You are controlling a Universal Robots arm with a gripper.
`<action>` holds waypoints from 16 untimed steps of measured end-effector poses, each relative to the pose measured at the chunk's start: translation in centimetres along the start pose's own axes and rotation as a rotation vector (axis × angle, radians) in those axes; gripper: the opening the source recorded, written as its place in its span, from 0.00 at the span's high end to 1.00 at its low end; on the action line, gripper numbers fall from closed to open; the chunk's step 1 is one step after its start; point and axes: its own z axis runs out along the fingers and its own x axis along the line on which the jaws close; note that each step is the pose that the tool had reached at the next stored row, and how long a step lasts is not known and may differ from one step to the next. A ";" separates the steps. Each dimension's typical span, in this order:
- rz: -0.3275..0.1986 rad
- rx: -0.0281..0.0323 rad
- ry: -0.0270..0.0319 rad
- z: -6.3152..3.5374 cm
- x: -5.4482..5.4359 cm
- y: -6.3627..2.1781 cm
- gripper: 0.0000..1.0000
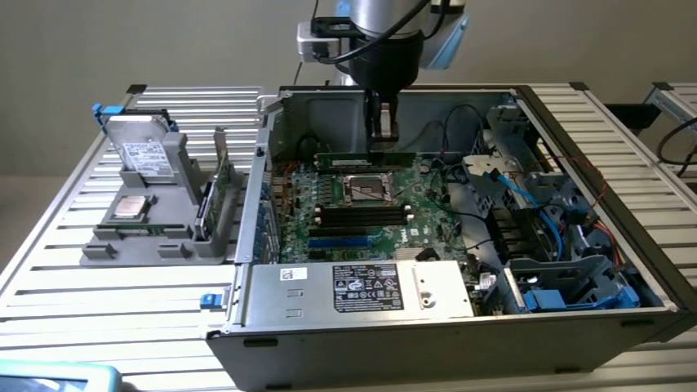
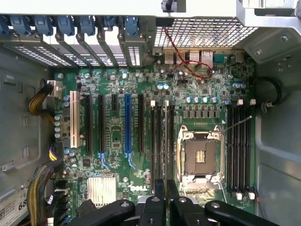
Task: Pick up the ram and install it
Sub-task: 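Pick up the ram and move it above insertion slot, then insert the ram into the slot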
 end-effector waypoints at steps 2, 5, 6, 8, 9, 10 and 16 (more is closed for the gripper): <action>0.000 0.0000 0.0000 0.00 0.0 0.04 0.86; 0.000 0.0000 0.0000 0.00 -0.1 0.10 0.86; 0.000 0.0000 0.0000 0.00 -0.1 0.12 0.86; 0.000 0.0000 0.0000 0.00 -0.1 0.16 0.86; 0.000 0.0000 0.0000 0.00 -0.1 0.18 0.86; 0.000 0.0000 0.0000 0.00 -0.1 0.20 0.86; 0.000 0.0000 0.0000 0.00 -0.2 0.31 0.86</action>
